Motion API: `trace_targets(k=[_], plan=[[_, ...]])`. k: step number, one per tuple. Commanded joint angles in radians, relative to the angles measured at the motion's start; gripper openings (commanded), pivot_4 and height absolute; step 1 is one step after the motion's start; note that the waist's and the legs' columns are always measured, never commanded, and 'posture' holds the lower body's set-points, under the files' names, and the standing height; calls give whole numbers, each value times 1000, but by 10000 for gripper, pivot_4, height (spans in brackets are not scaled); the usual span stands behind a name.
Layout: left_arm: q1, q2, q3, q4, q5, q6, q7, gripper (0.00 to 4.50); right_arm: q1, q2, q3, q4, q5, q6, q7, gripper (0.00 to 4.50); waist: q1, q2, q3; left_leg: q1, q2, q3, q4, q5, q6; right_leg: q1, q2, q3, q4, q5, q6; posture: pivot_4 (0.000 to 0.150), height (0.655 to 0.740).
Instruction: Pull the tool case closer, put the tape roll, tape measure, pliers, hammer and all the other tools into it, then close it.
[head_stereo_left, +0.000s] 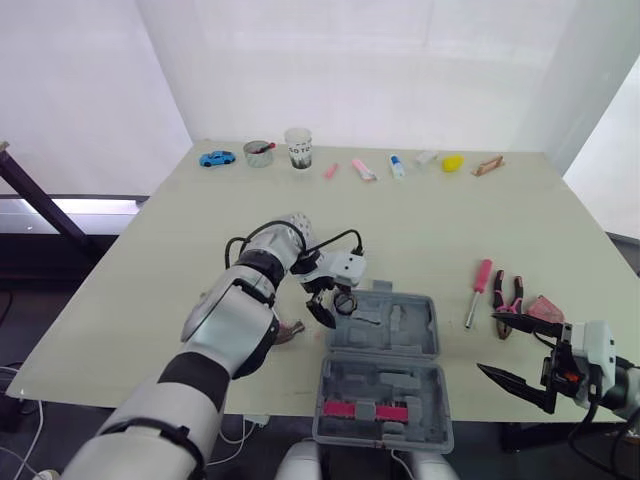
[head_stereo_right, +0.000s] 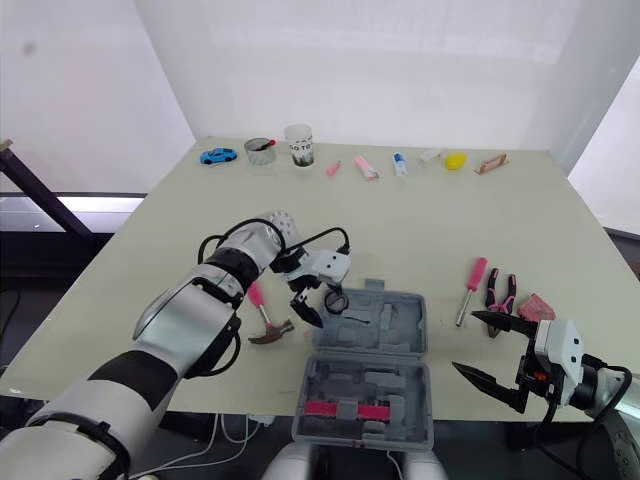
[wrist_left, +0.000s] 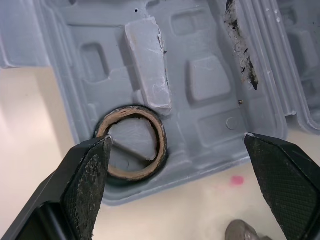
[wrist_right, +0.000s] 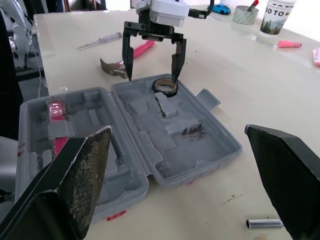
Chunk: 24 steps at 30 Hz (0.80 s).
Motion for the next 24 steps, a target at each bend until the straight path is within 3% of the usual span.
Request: trace_targets(k=[1,10,14,15,18,21,22,24], plan=[[-31,10,22,-24,-24,-17,-62,44769,-6,1,-4,-16,11,-12,3,45000,0,0,0,0,0,0,0,0,0,0,0,0,0,0,0,1500,7400],[12,65,190,-57,-196,-9,-29,44769,-5,22,-3,-20,12,-17,-11,45000,-1,0,0,0,0,0,0,0,0,0,0,0,0,0,0,1500,7400],[91,98,330,-90,-338,-5,-41,33521,-7,49,-5,-24,26,-12,-30,45000,-2,1,0,0,0,0,0,0,0,0,0,0,0,0,0,1500,7400],[109,106,358,-102,-367,3,-34,27596,-12,56,-5,-25,30,-8,-36,45000,-3,1,0,1,0,0,0,0,0,0,0,0,0,0,0,1500,7400],[164,114,430,-147,-443,32,-16,17981,-21,72,-7,-25,33,-8,-52,45000,-4,0,0,1,1,0,0,0,0,0,0,0,2,0,0,1500,7400],[237,115,479,-214,-507,63,-17,3546,-19,94,0,-29,30,-12,-70,45000,0,1,0,1,1,0,0,0,0,0,0,0,2,0,0,1500,7400],[260,114,489,-235,-521,72,-11,565,-17,100,6,-31,24,-15,-74,45000,1,1,0,1,1,0,0,0,0,0,0,0,2,0,0,1500,7400],[313,112,491,-275,-526,64,16,565,-13,112,21,-32,10,-24,-79,45000,2,1,0,1,1,0,1,0,0,0,0,-1,3,0,0,1500,7400]])
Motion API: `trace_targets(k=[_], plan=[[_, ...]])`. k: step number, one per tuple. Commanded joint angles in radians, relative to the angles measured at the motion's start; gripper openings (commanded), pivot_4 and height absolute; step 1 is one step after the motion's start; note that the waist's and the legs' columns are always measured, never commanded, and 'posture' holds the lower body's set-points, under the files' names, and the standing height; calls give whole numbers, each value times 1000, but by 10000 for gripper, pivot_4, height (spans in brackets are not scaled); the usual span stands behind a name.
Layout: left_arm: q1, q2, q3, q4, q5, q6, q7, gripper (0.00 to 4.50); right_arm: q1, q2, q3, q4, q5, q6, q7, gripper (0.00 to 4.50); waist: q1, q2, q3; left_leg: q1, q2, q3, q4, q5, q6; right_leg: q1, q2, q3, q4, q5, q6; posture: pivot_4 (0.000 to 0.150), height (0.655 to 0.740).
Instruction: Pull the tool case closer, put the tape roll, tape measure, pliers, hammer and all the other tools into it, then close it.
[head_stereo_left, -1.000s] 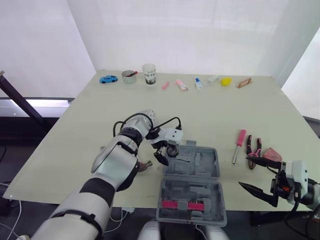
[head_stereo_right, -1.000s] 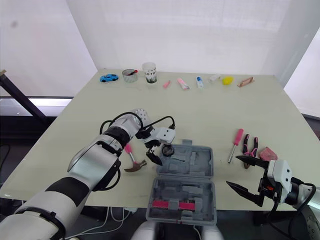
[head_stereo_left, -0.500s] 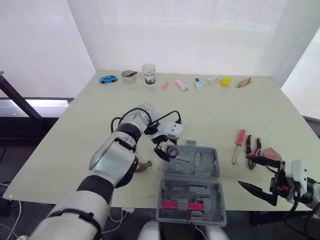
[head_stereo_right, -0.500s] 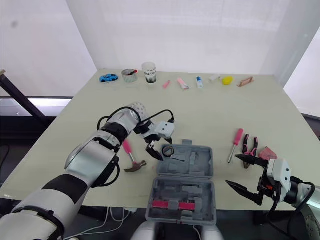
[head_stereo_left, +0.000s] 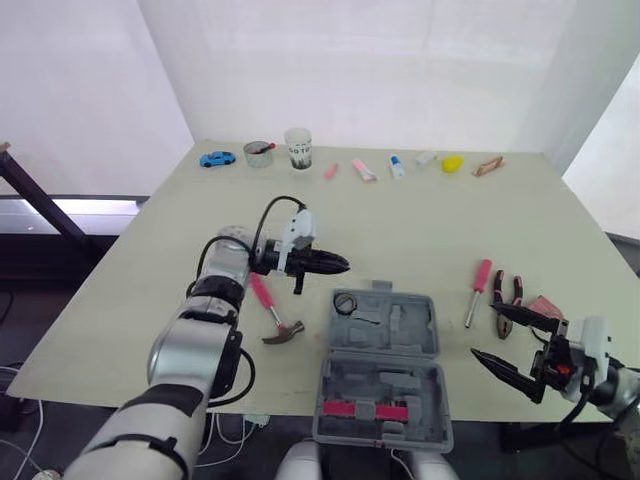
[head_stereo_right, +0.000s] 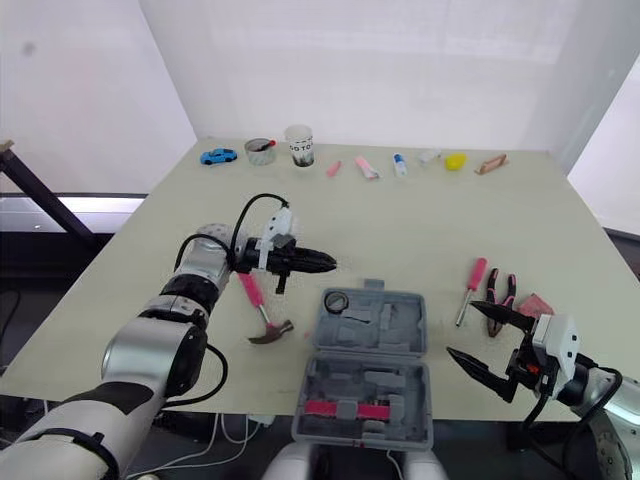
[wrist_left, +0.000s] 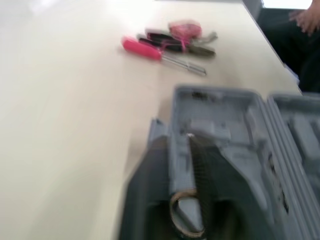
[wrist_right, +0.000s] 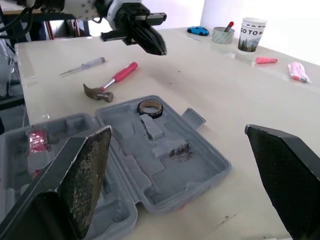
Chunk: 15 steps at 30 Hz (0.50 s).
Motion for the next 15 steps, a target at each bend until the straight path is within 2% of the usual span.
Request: trace_targets(k=[1,6,9,12,15], plan=[[49,-7,19,-80,-37,13,26,565,7,14,8,-31,-4,-25,-11,45000,0,0,0,0,0,0,0,0,0,0,0,0,0,0,0,1500,7400],[85,-41,42,-97,-83,48,76,565,12,23,20,-21,-17,-42,-10,45000,1,0,0,0,0,0,1,0,0,0,0,0,0,0,0,1500,7400],[87,-44,43,-90,-101,87,31,565,13,25,26,-13,-22,-54,-10,45000,-2,0,0,1,0,0,1,0,0,0,0,0,1,0,0,1500,7400],[86,-59,55,-84,-101,40,88,565,16,31,29,-14,-29,-63,-21,45000,-2,0,0,1,0,0,1,0,0,0,0,0,2,0,0,1500,7400],[85,-58,49,-88,-112,106,52,565,28,36,35,-19,-35,-73,-28,45000,-2,0,0,1,0,0,1,0,0,0,0,0,2,0,0,1500,7400]])
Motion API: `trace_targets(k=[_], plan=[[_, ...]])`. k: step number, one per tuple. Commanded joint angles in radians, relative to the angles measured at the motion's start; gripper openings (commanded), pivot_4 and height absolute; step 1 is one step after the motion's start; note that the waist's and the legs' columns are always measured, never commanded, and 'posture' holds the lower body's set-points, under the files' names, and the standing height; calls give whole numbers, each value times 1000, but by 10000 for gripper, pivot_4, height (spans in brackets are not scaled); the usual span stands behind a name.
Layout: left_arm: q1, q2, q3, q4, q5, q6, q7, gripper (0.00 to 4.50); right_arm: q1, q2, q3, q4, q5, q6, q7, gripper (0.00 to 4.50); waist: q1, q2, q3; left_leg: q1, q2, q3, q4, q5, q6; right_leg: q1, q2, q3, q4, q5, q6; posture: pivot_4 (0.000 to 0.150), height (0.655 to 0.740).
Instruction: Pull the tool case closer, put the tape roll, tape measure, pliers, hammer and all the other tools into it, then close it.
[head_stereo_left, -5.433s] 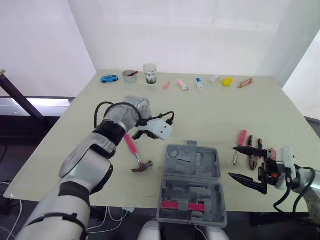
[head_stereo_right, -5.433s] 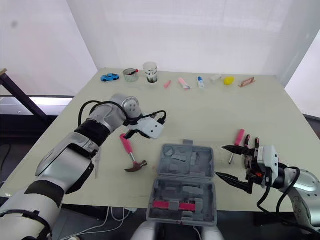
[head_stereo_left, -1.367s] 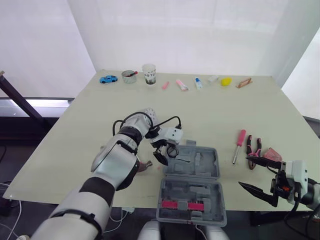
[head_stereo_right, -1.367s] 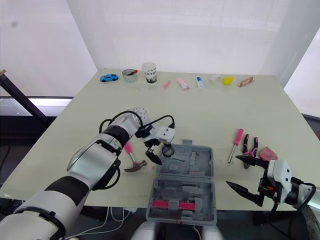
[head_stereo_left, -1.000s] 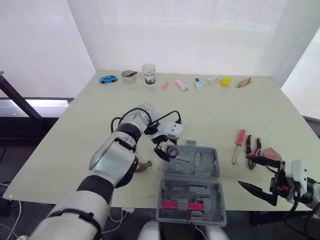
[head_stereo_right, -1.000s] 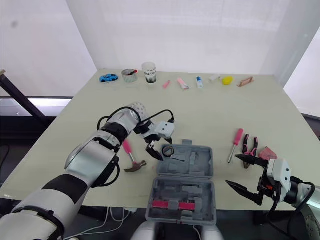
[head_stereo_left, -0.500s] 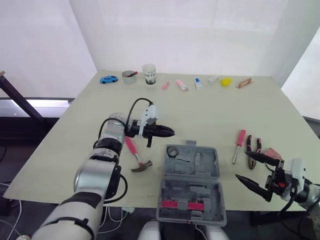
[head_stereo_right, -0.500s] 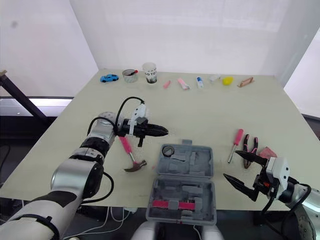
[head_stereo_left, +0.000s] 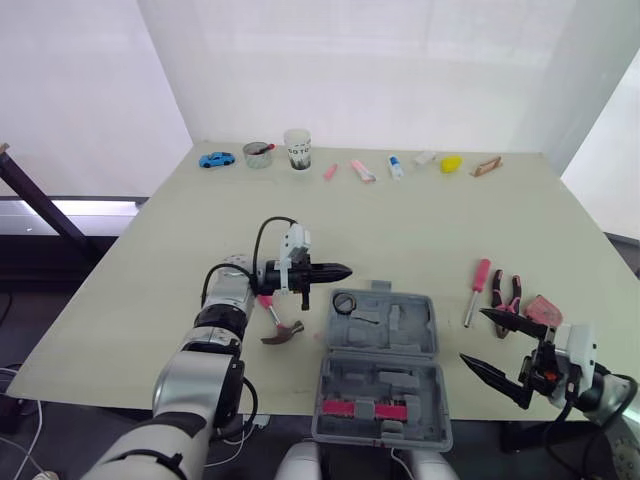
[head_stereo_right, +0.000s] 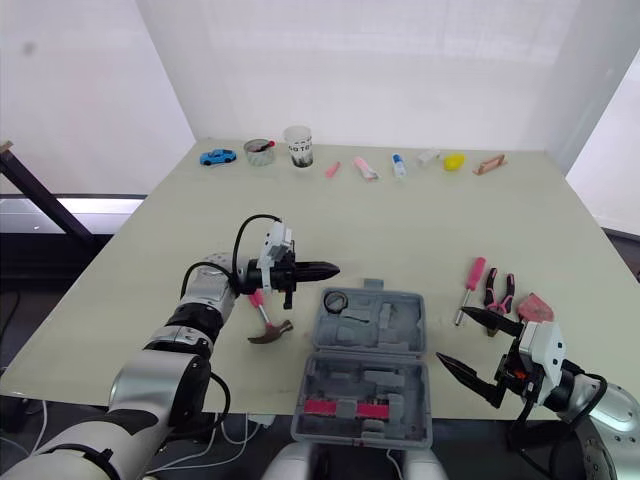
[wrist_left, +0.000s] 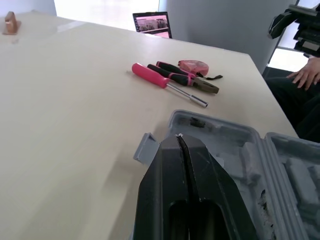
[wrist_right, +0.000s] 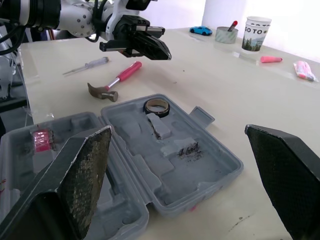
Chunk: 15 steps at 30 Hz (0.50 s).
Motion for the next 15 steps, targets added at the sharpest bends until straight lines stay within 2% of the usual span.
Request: trace_targets(k=[1,4,7,9,15], plan=[[-12,7,8,-28,-32,59,-44,565,17,6,-7,-26,0,-29,-12,45000,0,0,0,0,0,0,0,0,0,0,0,0,0,0,0,1500,7400],[-12,7,10,-27,-28,43,-25,8284,21,6,-7,-28,-4,-36,-17,45000,0,0,0,0,0,0,0,0,0,0,0,0,0,0,0,1500,7400],[-13,1,5,-12,-1,-43,42,23076,24,2,-12,-25,-4,-40,-19,45000,0,0,0,0,0,0,0,0,0,0,0,0,0,0,0,1500,7400],[-15,-1,-1,-5,-2,-55,19,33302,25,0,-14,-24,-4,-44,-20,45000,0,0,0,0,0,0,0,0,0,0,0,0,0,0,0,1500,7400],[-12,1,-22,9,12,-48,-29,33302,25,0,-11,-24,-9,-49,-25,45000,0,0,0,0,0,0,0,0,0,0,0,0,0,0,0,1500,7400]])
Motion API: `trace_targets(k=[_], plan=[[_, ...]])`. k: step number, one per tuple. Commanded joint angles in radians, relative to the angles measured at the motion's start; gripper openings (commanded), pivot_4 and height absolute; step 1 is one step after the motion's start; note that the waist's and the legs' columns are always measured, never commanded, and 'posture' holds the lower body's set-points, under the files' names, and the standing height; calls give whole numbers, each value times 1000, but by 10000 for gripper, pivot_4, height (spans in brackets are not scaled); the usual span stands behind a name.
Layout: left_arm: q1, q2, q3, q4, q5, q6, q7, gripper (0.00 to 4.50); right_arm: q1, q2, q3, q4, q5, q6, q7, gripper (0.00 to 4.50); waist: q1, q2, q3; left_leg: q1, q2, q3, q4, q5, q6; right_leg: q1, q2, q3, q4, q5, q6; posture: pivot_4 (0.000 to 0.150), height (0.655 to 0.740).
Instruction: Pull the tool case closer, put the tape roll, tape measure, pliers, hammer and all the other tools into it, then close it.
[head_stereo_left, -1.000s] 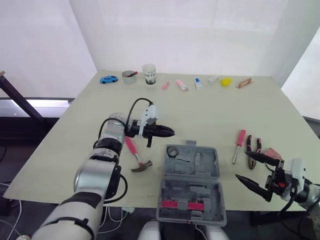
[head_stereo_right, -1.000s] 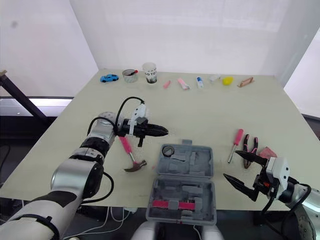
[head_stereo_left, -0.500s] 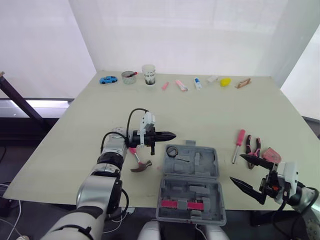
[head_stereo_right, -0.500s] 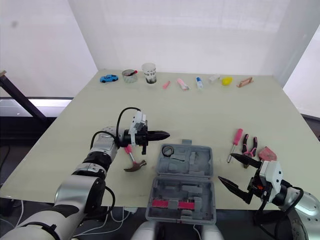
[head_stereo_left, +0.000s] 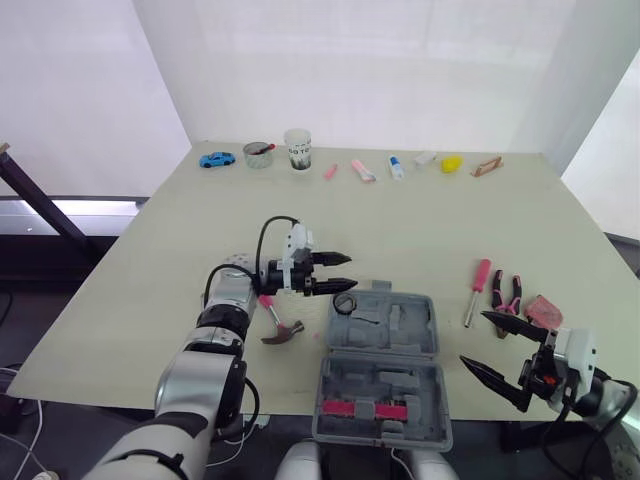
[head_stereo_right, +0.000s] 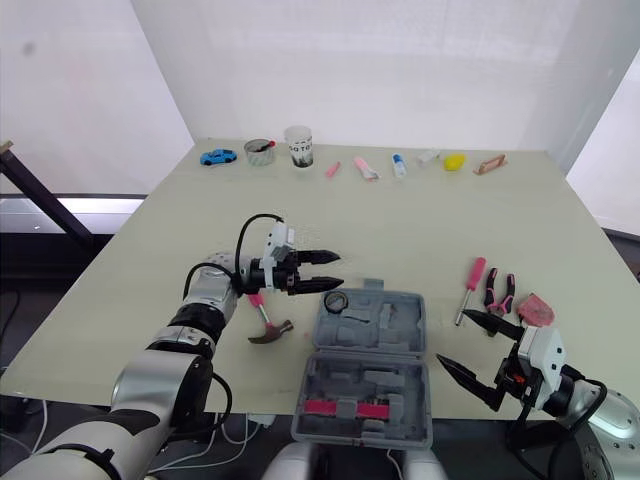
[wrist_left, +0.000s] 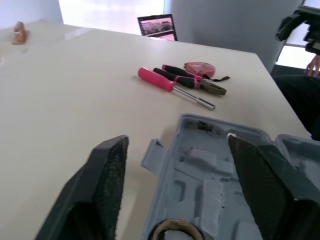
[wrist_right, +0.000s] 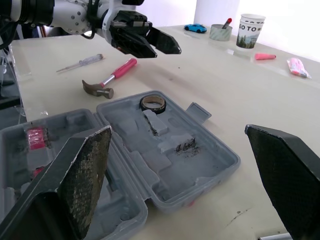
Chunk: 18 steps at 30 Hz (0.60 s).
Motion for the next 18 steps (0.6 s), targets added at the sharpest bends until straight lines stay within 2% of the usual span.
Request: trace_targets(k=[1,4,6,18], plan=[[-13,1,-1,4,-6,2,-18,33302,2,-4,-12,-24,7,-22,-5,45000,0,0,0,0,0,0,0,0,0,0,0,0,0,0,0,1500,7400],[-17,0,5,11,-12,23,-26,25300,0,-5,-12,-22,7,-23,-7,45000,0,0,0,0,0,0,0,0,0,0,0,0,0,0,0,1500,7400],[-17,3,-5,14,0,24,-33,14950,-3,-5,-10,-20,6,-24,-9,45000,0,0,0,0,0,0,0,0,0,0,0,0,0,0,0,1500,7400],[-15,3,-7,41,9,8,-20,14950,-17,-8,-6,-15,2,-22,-13,45000,0,0,0,0,0,0,0,0,0,0,0,0,0,0,0,1500,7400]])
